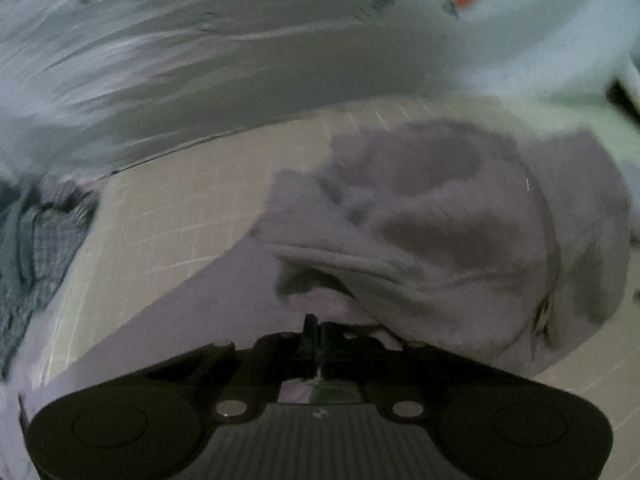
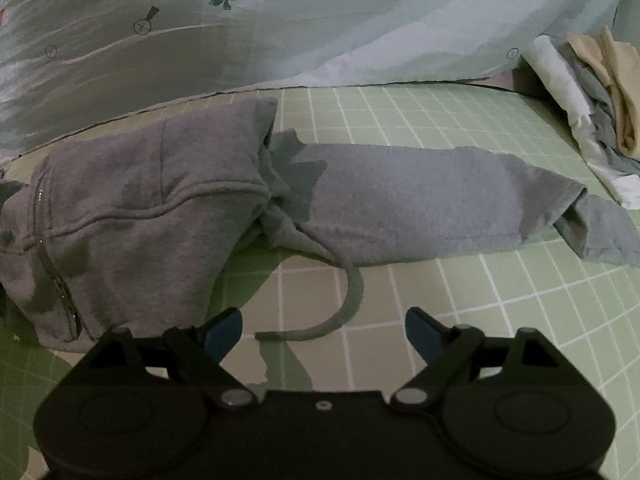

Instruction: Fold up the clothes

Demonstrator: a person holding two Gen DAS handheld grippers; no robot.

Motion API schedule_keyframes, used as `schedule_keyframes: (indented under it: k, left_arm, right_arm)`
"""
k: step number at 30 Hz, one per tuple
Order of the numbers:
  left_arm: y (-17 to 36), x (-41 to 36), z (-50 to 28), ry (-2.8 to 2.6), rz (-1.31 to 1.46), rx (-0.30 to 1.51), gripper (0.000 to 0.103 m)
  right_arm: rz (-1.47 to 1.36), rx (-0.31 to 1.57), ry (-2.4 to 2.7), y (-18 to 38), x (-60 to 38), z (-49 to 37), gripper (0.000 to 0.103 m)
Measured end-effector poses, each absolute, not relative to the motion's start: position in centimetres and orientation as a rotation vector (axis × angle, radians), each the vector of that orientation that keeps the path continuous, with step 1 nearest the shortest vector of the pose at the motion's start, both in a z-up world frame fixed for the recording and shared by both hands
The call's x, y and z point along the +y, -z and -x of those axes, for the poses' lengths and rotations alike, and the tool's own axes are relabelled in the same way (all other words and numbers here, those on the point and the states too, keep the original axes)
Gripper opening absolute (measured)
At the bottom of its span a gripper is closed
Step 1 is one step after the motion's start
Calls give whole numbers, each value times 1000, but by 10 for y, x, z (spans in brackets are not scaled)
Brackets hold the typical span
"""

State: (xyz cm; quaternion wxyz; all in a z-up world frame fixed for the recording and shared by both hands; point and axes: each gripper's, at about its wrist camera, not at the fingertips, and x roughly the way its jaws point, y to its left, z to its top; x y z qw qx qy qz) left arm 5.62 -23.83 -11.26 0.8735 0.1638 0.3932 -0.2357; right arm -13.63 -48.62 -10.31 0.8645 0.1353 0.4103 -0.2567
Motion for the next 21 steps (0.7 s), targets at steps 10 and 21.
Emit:
schedule_keyframes:
  k: [10,21]
  left_arm:
    - [59,-104,-33,521,652,774,0]
    - [62,-109,-33,525,695,791,0]
  right_arm:
    - [-288,863,513,105,-475,143,89]
    - [-176,882,337,112,-442,117,91]
